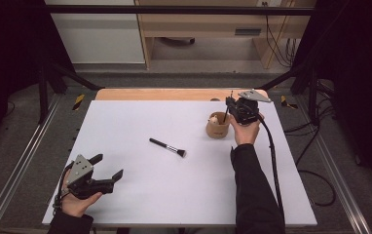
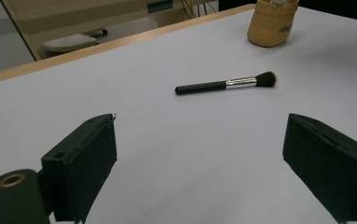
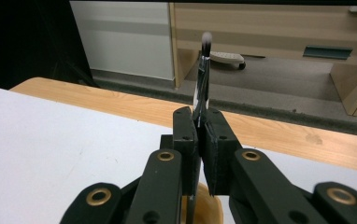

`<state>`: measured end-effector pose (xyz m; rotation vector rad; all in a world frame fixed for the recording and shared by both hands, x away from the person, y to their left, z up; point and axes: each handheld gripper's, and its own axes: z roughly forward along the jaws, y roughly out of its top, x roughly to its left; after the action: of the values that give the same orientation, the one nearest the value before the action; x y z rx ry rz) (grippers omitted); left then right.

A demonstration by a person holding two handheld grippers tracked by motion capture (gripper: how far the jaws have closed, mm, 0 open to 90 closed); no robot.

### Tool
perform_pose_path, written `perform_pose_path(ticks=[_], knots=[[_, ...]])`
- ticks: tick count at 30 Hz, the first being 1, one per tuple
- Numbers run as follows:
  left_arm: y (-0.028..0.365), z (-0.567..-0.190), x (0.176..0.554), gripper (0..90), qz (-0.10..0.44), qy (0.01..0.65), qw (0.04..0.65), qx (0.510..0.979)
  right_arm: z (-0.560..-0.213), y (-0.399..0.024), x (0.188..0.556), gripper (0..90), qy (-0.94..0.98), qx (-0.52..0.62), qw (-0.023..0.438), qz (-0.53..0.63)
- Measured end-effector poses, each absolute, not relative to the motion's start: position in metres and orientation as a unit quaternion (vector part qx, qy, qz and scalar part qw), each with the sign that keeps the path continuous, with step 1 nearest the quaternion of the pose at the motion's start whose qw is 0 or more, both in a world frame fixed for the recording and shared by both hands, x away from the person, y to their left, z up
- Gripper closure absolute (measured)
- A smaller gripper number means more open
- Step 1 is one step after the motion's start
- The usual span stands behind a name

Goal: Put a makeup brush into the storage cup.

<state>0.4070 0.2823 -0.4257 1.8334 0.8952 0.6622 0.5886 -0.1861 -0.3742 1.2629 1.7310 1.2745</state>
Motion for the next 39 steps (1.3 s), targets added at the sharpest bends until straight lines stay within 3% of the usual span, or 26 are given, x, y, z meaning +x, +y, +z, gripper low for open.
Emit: perform_pose_path(ticks=[32, 39], knots=[[0.281, -0.426, 0.407, 9.4, 0.27, 0.362, 0.478, 0.754, -0.399, -0.183, 0.6, 84.3, 0.693, 0.51, 0.277, 0.427], [0.281, -0.425, 0.406, 9.4, 0.271, 0.36, 0.478, 0.754, -0.399, -0.184, 0.598, 78.8, 0.702, 0.52, 0.263, 0.41]])
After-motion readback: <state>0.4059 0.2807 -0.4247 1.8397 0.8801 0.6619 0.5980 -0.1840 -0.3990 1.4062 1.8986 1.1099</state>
